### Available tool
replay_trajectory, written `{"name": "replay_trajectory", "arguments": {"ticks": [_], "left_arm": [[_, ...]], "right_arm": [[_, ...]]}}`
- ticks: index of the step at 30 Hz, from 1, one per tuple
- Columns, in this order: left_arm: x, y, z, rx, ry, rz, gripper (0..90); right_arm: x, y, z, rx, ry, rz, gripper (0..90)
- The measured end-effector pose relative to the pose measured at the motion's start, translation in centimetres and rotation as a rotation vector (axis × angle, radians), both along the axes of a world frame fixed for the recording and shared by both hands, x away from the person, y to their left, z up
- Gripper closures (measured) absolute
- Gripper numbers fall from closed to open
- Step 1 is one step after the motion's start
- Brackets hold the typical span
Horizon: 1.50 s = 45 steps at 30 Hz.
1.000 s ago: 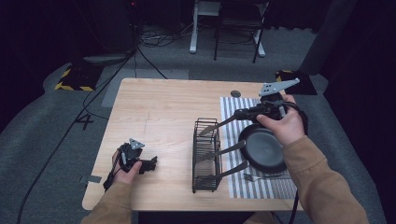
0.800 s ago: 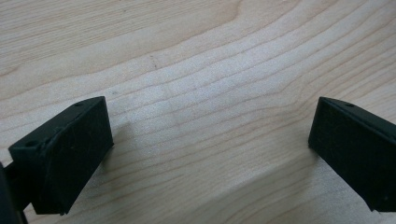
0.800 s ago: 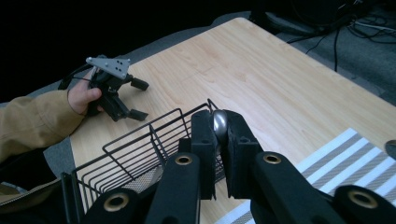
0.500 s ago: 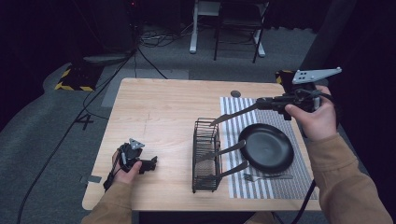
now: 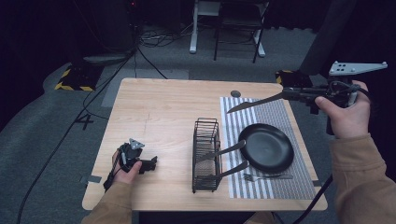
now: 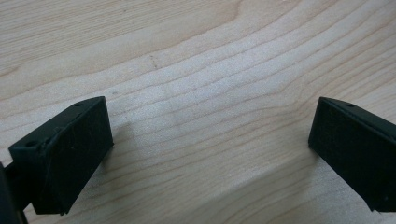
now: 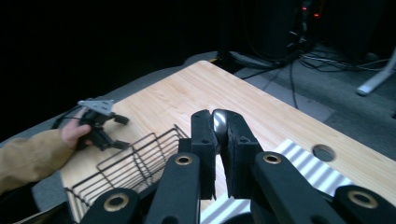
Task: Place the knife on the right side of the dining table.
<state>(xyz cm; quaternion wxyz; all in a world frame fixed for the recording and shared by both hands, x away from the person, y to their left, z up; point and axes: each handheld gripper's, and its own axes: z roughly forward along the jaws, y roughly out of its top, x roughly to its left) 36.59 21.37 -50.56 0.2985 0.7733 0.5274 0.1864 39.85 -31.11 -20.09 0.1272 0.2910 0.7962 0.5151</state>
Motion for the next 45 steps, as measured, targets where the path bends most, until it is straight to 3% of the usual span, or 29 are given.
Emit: {"name": "replay_trajectory", "arguments": {"ticks": [3,9,10,13,18,24,34,45], "left_arm": [[0.0,0.0,0.0,0.001,-0.001,-0.001,0.0],[0.0,0.0,0.0,0.0,0.0,0.0,0.0],[0.0,0.0,0.0,0.001,0.002,0.0,0.0],[0.0,0.0,0.0,0.002,0.001,-0.001,0.0],[0.0,0.0,0.0,0.0,0.0,0.0,0.0],[0.0,0.0,0.0,0.0,0.0,0.0,0.0],[0.0,0.0,0.0,0.0,0.0,0.0,0.0],[0.0,0.0,0.0,0.0,0.0,0.0,0.0]], "right_arm": [[0.4,-0.4,-0.2,-0.004,0.004,-0.023,84.6],[2.7,-1.0,-1.9,-0.024,0.037,-0.088,84.6],[3.9,-1.0,-2.8,-0.028,0.054,-0.106,84.6],[4.7,-1.0,-3.5,-0.031,0.062,-0.118,84.6],[7.5,-0.3,-6.1,-0.066,0.094,-0.156,84.6],[9.6,0.4,-8.3,-0.073,0.119,-0.185,84.6],[11.7,0.8,-11.0,-0.064,0.124,-0.229,84.6],[12.1,1.2,-12.4,-0.064,0.117,-0.228,84.6]]}}
